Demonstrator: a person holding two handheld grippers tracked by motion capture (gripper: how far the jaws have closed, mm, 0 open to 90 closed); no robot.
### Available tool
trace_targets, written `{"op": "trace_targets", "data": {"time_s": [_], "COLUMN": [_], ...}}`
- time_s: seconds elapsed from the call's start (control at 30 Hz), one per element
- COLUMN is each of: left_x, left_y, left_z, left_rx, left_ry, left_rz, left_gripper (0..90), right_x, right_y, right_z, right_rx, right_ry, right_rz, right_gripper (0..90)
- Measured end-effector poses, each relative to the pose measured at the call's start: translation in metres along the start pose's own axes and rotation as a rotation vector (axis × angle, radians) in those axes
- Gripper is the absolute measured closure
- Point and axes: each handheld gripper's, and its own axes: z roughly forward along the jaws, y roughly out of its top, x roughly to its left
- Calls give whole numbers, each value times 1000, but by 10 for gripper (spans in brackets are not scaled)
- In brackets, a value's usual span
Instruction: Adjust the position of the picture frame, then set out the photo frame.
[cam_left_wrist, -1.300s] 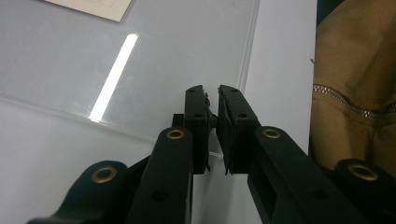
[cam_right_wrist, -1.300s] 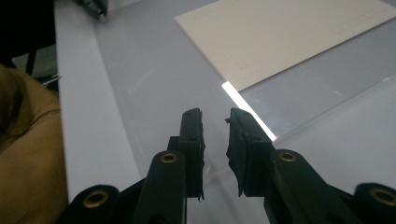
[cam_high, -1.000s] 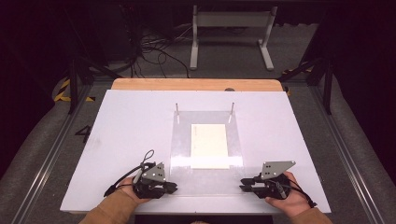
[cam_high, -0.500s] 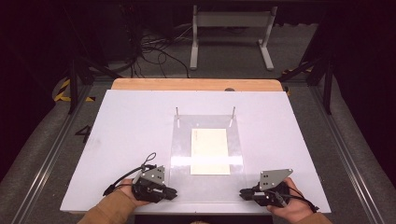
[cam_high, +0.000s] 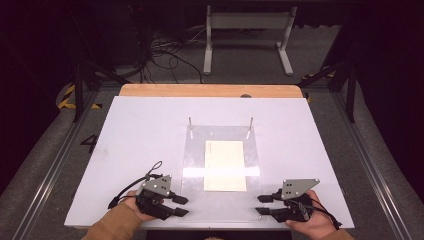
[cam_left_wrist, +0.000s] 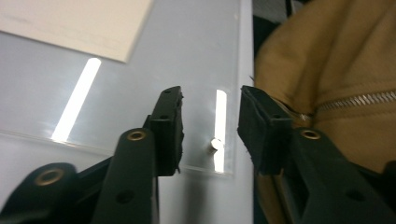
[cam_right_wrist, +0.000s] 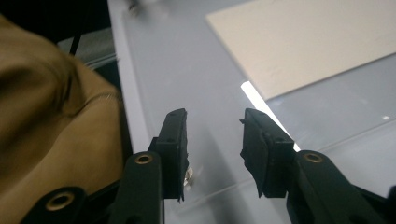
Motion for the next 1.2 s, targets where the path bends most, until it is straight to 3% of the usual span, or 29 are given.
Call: {"op": "trace_targets", "data": {"time_s": [0.03,0.07,0.1,0.13,0.2,0.33,0.47,0.57,0.67,0.8,0.97,1.2], "left_x": [3,4,4,6,8,11,16,17,19,23,27,29], "left_y": [0,-1,-1,-2,-3,-5,-7,-10,-11,-16,-20,-24], "left_z": [-3,-5,-5,-8,-11,-11,-16,-23,-26,-31,-31,-36], "left_rx": [-34,-50,-50,-72,-94,-92,-130,-161,-177,-199,-170,-186], "left_ry": [55,83,83,111,139,211,285,343,371,421,456,473], "left_rz": [-19,-35,-35,-57,-65,-83,-121,-135,-151,-173,-178,-205], "left_gripper": [522,490,488,488,450,385,362,346,333,321,298,296], "right_x": [-2,-3,-5,-5,-9,-16,-26,-34,-40,-55,-71,-108], "right_y": [5,7,9,9,13,17,22,32,42,60,76,96], "right_z": [-4,-5,-7,-7,-9,-10,-11,-10,-9,-6,-5,5], "right_rx": [-48,-64,-72,-72,-88,-97,-89,-118,-117,-57,-55,-46], "right_ry": [-49,-77,-99,-99,-138,-169,-183,-189,-212,-239,-266,-369], "right_rz": [-1,-4,-5,-5,4,36,80,136,141,81,99,95], "right_gripper": [550,550,556,556,582,612,610,530,496,510,562,568]}}
